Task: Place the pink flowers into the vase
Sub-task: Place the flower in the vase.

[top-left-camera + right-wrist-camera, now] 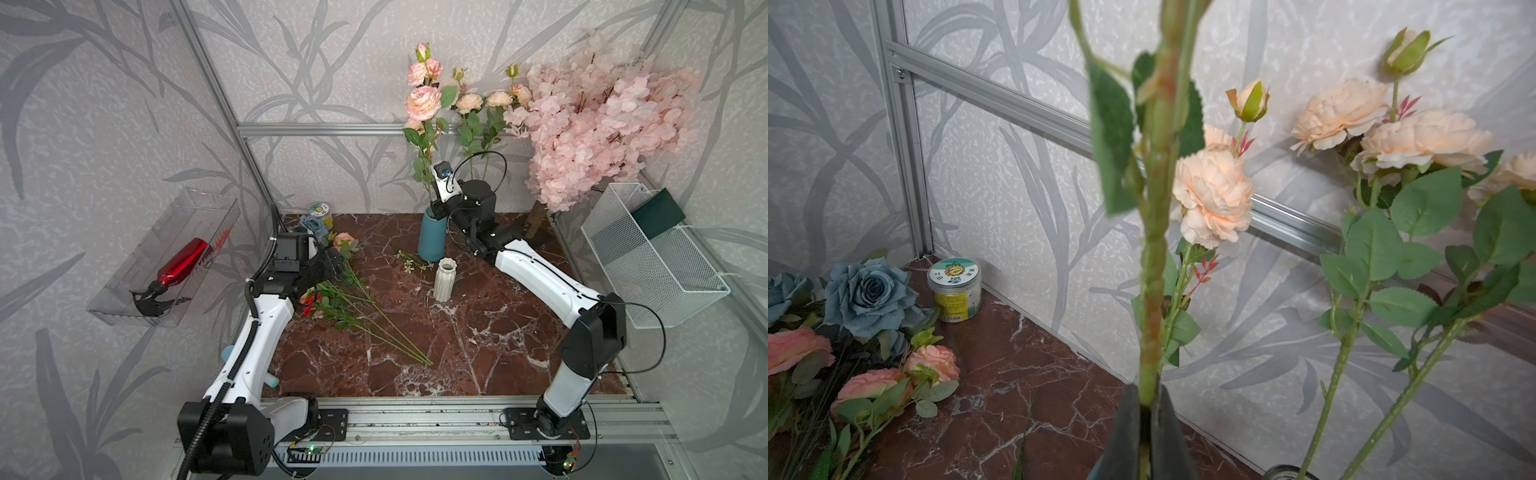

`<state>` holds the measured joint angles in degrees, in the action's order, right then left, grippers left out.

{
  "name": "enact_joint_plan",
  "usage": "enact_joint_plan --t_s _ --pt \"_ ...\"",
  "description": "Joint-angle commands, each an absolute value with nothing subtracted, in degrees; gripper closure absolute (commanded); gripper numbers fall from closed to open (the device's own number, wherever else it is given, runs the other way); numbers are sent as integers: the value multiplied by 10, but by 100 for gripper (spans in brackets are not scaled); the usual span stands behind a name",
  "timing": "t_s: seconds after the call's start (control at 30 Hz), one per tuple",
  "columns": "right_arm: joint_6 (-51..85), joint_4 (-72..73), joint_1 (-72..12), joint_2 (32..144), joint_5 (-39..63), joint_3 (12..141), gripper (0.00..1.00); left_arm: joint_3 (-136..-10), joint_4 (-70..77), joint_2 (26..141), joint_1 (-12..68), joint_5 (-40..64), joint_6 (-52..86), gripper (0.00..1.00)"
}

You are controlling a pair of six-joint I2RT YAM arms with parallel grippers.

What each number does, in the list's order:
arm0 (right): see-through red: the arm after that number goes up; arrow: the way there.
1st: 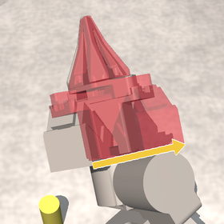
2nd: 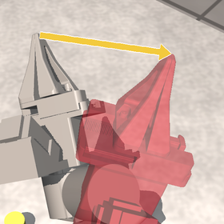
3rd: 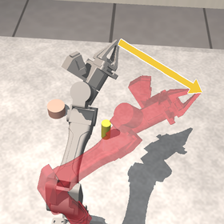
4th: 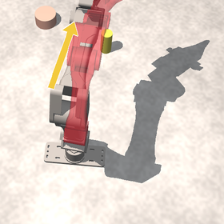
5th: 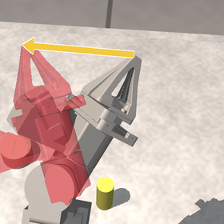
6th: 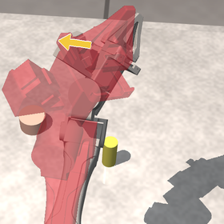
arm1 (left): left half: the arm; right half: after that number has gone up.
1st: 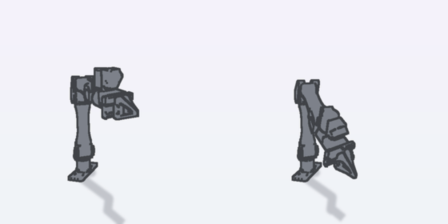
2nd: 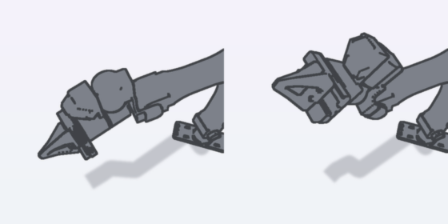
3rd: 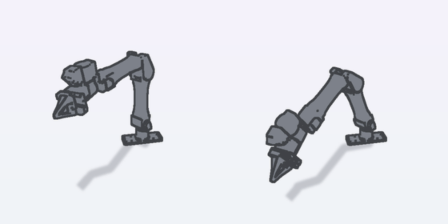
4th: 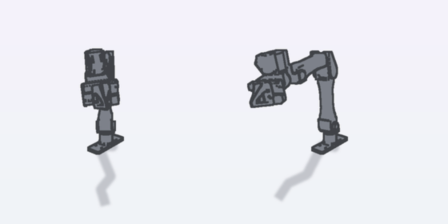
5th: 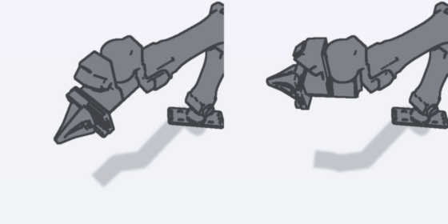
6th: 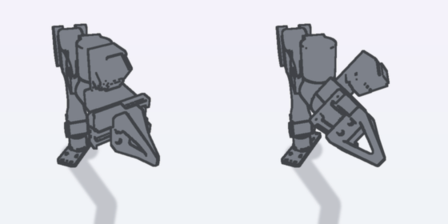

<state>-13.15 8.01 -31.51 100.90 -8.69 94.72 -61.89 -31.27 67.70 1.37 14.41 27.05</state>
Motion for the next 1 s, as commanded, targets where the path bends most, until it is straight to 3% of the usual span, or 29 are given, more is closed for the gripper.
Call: enact_joint_plan --t_s 0.0,0.97 --pt "-123 58 -309 1002 -84 966 100 -638 -316 671 12 139 273 17" --pt "-100 -155 -295 1116 -89 1104 100 -639 -317 669 11 138 272 17"
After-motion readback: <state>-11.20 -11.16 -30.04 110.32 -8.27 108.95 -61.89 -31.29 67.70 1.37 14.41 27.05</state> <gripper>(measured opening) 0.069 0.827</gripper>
